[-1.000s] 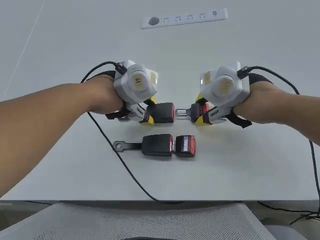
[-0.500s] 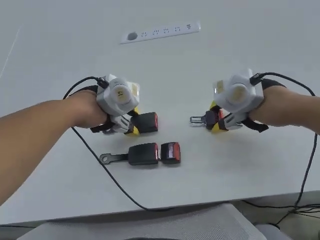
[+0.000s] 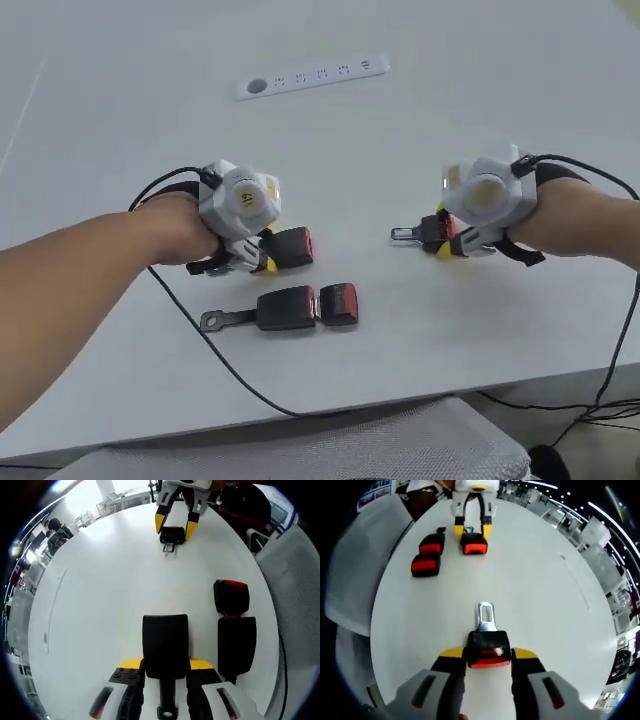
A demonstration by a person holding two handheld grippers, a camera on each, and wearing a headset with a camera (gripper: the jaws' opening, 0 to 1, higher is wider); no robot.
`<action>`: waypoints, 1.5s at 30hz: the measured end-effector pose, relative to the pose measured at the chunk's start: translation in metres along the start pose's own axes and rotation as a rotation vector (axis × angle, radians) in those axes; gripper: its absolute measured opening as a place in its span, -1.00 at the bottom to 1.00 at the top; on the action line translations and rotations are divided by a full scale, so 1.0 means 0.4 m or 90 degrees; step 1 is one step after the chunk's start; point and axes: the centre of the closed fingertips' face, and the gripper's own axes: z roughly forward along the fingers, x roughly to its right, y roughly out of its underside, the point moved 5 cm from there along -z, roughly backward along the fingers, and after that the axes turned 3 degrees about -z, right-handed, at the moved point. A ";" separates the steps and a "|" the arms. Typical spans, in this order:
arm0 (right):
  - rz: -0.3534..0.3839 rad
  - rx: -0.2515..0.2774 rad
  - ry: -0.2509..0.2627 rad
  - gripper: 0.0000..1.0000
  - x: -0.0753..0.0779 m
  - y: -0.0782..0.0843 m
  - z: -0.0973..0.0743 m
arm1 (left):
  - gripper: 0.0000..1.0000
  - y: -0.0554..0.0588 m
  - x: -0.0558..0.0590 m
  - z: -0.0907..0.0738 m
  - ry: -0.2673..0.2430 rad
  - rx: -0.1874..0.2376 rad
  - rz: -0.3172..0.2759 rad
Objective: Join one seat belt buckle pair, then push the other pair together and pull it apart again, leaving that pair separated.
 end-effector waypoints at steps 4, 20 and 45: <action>0.009 -0.006 0.060 0.00 0.025 0.011 -0.012 | -0.32 0.003 -0.004 -0.004 -0.014 0.012 -0.009; 0.186 0.122 0.109 0.47 -0.104 -0.004 -0.112 | 0.24 0.115 0.088 -0.156 -0.160 0.175 -0.198; 0.300 0.220 0.155 1.00 -0.195 -0.021 -0.221 | 1.00 0.309 0.312 -0.323 -0.264 0.324 -0.389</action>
